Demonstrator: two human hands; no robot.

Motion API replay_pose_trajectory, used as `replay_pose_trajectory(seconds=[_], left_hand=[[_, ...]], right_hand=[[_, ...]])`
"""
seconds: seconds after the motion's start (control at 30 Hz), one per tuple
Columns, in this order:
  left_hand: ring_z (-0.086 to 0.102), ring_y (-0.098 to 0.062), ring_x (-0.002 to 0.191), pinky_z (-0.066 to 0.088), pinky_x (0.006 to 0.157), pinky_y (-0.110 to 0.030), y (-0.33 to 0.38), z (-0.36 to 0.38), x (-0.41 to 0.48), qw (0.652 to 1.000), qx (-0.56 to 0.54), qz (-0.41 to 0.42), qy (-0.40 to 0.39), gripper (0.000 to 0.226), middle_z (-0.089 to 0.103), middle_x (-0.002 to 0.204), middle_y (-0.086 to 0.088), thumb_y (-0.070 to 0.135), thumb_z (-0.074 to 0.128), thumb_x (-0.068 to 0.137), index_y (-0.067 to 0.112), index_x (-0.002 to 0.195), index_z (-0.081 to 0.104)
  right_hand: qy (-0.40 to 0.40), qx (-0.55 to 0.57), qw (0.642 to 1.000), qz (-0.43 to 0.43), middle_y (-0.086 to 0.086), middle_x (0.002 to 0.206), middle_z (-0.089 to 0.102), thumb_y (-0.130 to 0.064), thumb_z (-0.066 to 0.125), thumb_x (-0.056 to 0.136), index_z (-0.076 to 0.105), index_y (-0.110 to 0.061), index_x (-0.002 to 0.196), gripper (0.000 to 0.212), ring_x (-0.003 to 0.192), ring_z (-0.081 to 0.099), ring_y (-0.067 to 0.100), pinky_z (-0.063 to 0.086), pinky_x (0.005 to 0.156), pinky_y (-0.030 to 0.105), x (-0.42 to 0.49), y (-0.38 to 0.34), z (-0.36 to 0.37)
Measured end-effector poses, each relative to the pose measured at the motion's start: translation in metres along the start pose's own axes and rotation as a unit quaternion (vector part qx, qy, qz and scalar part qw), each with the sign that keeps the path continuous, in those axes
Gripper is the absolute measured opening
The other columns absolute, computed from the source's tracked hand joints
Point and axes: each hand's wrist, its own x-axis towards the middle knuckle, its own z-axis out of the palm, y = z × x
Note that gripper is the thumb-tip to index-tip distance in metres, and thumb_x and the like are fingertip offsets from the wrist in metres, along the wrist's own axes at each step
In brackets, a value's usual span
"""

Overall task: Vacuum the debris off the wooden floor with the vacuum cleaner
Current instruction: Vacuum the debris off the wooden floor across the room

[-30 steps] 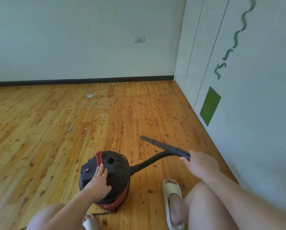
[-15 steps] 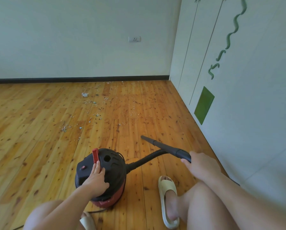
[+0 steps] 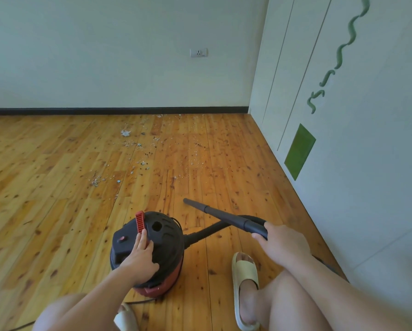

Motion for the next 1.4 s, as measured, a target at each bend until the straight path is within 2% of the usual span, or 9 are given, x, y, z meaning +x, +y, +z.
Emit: replay_pose_trajectory(seconds=[0.1,0.23,0.4,0.6,0.73,1.03,1.17,1.27,1.4], left_hand=[[-0.028,-0.024,0.152,0.018,0.127,-0.037,-0.002,0.0,0.008,1.0,-0.001,0.006,0.006,0.083,-0.038,0.161,-0.006,0.031,0.053,0.101,0.011,0.163,0.003],[-0.03,-0.02,0.151,0.025,0.125,-0.034,-0.008,-0.002,0.019,0.999,0.004,0.011,0.03,0.082,-0.04,0.16,-0.001,0.031,0.054,0.1,0.015,0.163,0.004],[-0.029,-0.017,0.151,0.029,0.124,-0.033,-0.009,-0.012,0.033,0.999,-0.002,0.024,0.047,0.081,-0.04,0.16,0.002,0.028,0.053,0.099,0.016,0.164,0.006],[-0.021,-0.015,0.154,0.037,0.119,-0.03,-0.006,-0.021,0.053,0.997,-0.024,0.031,0.064,0.08,-0.039,0.16,0.007,0.028,0.054,0.099,0.018,0.164,0.008],[-0.023,-0.014,0.153,0.034,0.12,-0.029,-0.004,-0.025,0.064,0.997,-0.032,0.038,0.063,0.081,-0.04,0.159,0.009,0.028,0.056,0.099,0.019,0.164,0.008],[-0.028,-0.014,0.151,0.028,0.124,-0.031,0.0,-0.036,0.098,0.998,-0.03,0.03,0.048,0.082,-0.04,0.16,0.007,0.033,0.058,0.098,0.019,0.163,0.011],[-0.026,-0.017,0.152,0.025,0.124,-0.032,0.007,-0.048,0.103,0.999,-0.022,0.02,0.031,0.081,-0.037,0.162,0.002,0.034,0.057,0.098,0.017,0.163,0.011],[-0.02,-0.019,0.155,0.018,0.126,-0.035,0.008,-0.057,0.1,0.999,-0.028,0.017,0.01,0.079,-0.03,0.165,-0.001,0.036,0.055,0.1,0.018,0.163,0.012],[-0.013,-0.018,0.156,0.022,0.126,-0.035,0.005,-0.059,0.097,0.997,-0.064,0.033,0.001,0.076,-0.023,0.168,0.002,0.037,0.058,0.1,0.022,0.162,0.017]], right_hand=[[-0.002,0.018,0.999,0.03,-0.008,0.098,0.067,-0.064,0.034,0.104,0.054,-0.026,0.127,0.049,0.082,0.065,0.012,0.055,0.066,0.025,0.015,-0.005,0.006],[-0.011,0.028,0.998,0.056,-0.006,0.097,0.067,-0.062,0.034,0.105,0.053,-0.025,0.129,0.048,0.083,0.066,0.014,0.05,0.061,0.025,0.038,-0.01,0.011],[-0.015,0.041,0.996,0.078,-0.003,0.105,0.069,-0.061,0.038,0.104,0.053,-0.024,0.132,0.048,0.092,0.069,0.017,0.059,0.074,0.03,0.068,-0.019,0.017],[-0.028,0.029,0.993,0.111,-0.004,0.094,0.066,-0.062,0.035,0.104,0.052,-0.024,0.126,0.047,0.08,0.066,0.015,0.042,0.054,0.024,0.094,-0.011,0.019],[-0.026,0.028,0.99,0.133,-0.005,0.09,0.062,-0.06,0.036,0.105,0.052,-0.024,0.121,0.043,0.073,0.061,0.013,0.034,0.047,0.023,0.107,-0.004,0.011],[-0.038,0.014,0.985,0.168,-0.004,0.097,0.063,-0.058,0.034,0.106,0.053,-0.023,0.125,0.045,0.083,0.064,0.015,0.05,0.06,0.025,0.133,0.019,-0.001],[-0.051,0.034,0.977,0.202,0.0,0.11,0.065,-0.058,0.037,0.105,0.055,-0.021,0.128,0.047,0.096,0.065,0.019,0.046,0.064,0.028,0.145,0.029,-0.019],[-0.057,0.046,0.974,0.214,-0.001,0.095,0.059,-0.056,0.041,0.105,0.061,-0.02,0.12,0.044,0.085,0.059,0.02,0.042,0.061,0.03,0.154,0.029,-0.043],[-0.046,0.031,0.976,0.208,-0.001,0.078,0.053,-0.052,0.045,0.106,0.058,-0.018,0.104,0.037,0.081,0.059,0.021,0.038,0.053,0.028,0.162,0.022,-0.069]])
